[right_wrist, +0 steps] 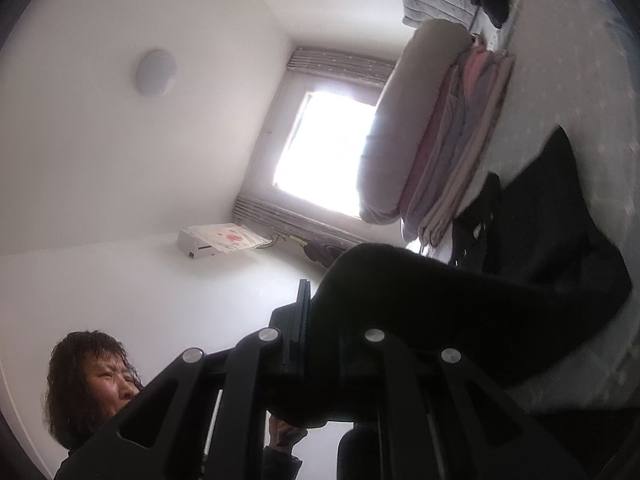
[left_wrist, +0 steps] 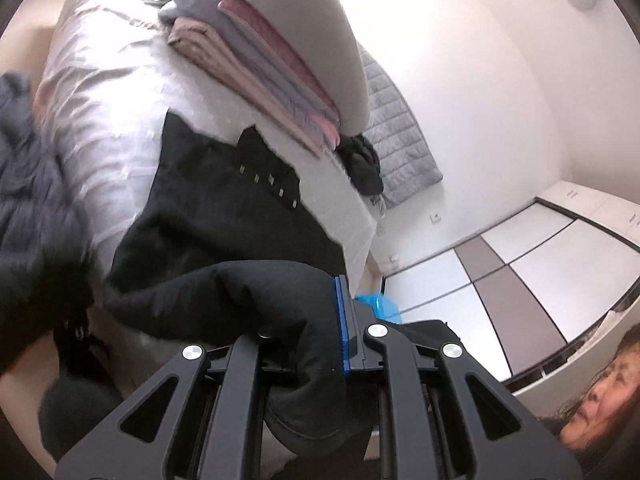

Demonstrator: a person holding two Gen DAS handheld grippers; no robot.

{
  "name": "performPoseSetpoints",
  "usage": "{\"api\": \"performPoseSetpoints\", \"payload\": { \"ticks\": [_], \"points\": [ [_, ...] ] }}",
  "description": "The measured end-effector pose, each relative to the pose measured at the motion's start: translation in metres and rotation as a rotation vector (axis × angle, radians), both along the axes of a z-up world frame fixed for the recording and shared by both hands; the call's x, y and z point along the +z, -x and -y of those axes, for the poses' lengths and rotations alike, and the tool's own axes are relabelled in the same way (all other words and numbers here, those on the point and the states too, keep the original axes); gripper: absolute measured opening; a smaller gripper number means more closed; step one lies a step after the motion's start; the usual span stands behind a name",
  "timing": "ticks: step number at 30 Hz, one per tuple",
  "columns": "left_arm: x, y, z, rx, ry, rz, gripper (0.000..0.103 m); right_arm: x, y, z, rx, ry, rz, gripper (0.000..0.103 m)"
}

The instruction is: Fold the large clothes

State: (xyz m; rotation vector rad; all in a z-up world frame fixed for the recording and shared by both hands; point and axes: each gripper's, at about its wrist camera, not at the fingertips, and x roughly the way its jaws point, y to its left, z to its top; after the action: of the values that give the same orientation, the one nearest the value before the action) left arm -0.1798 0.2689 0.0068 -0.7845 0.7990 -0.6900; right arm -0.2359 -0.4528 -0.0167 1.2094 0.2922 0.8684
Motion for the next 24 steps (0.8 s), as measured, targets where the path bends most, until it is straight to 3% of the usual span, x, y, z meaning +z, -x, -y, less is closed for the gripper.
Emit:
{"api": "performPoseSetpoints", "payload": {
  "ticks": [6,11,17,20,24],
  "points": [
    [0.025,-0.085,0.008,0.029,0.031,0.057,0.011,0.023,-0.077,0.012,-0.038,0.025,0.012,0.012],
    [0.022,-0.173,0.022,0.051,0.062,0.060,0.011,0.020,-0.158,0.024,-0.085,0.054,-0.051,0.012],
    [-0.015,-0.288,0.049,0.115,0.064,0.017,0.011,0.001,-0.271,0.025,-0.145,0.144,-0.186,0.012],
    [-0.049,-0.341,0.063,0.161,0.022,-0.041,0.011,-0.031,-0.321,0.026,-0.187,0.184,-0.302,0.012],
    [-0.105,-0.381,0.072,0.239,-0.052,-0.153,0.012,-0.089,-0.362,0.028,-0.245,0.236,-0.491,0.012]
  ]
}}
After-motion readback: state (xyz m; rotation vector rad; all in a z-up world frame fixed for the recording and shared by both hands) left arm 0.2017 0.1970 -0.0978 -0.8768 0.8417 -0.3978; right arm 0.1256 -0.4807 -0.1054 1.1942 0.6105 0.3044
